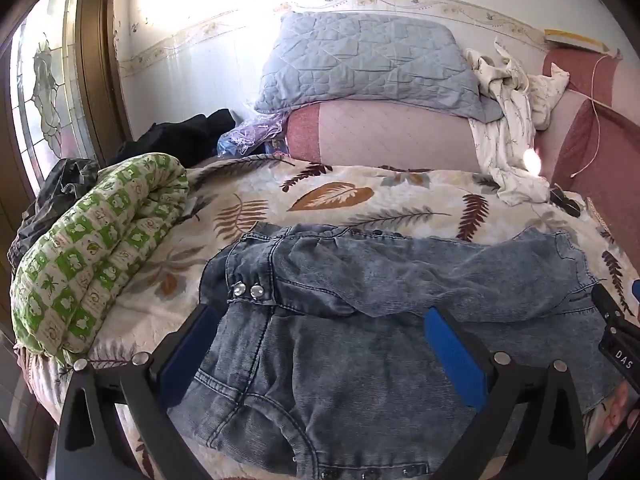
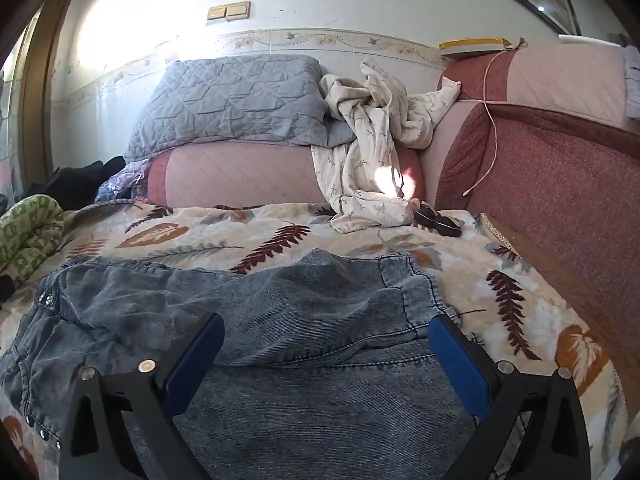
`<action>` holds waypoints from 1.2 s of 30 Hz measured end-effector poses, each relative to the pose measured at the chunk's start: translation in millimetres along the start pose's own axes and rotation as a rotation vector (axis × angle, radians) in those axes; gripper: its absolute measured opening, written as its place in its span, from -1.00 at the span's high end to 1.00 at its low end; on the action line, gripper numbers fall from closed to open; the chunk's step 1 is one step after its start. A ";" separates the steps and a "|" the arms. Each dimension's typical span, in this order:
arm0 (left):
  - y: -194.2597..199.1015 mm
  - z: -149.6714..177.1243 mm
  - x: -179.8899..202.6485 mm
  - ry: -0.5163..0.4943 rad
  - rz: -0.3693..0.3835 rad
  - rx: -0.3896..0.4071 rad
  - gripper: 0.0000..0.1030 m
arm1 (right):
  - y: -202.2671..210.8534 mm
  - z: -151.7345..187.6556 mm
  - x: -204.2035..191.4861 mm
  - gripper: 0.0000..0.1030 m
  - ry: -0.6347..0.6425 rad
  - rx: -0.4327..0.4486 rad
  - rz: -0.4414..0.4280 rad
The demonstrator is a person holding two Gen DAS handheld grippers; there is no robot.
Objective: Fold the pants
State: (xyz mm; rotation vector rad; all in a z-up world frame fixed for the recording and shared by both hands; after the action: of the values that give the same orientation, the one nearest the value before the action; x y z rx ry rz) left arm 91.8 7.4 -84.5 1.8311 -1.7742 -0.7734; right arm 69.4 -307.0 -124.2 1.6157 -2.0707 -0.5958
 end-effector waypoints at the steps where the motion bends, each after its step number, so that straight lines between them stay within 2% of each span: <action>1: 3.0 -2.1 -0.1 0.000 -0.001 0.003 -1.00 | 0.6 -0.1 -1.0 -1.00 0.005 0.001 0.000; 19: 20.4 -8.0 -32.9 0.037 -0.056 0.075 -1.00 | 0.7 0.4 1.0 -1.00 0.012 0.000 0.007; 36: 2.8 2.8 -29.2 0.030 -0.039 0.021 -1.00 | -2.5 4.8 -4.7 -1.00 0.043 -0.007 0.011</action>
State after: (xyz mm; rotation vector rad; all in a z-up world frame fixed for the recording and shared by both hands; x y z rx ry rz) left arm 87.8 36.5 -82.5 1.8858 -1.7393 -0.7408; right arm 69.6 -302.7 -129.9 1.5979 -2.0434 -0.5589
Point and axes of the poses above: each gripper's, at about its wrist camera, not at the fingertips, and y roughly against the way its jaws point, x to its right, z to its underside, the point moved 10 cm from there along -y, roughly the way its jaws point, and after that the axes turned 5 degrees about -x, right-handed, at the moved point
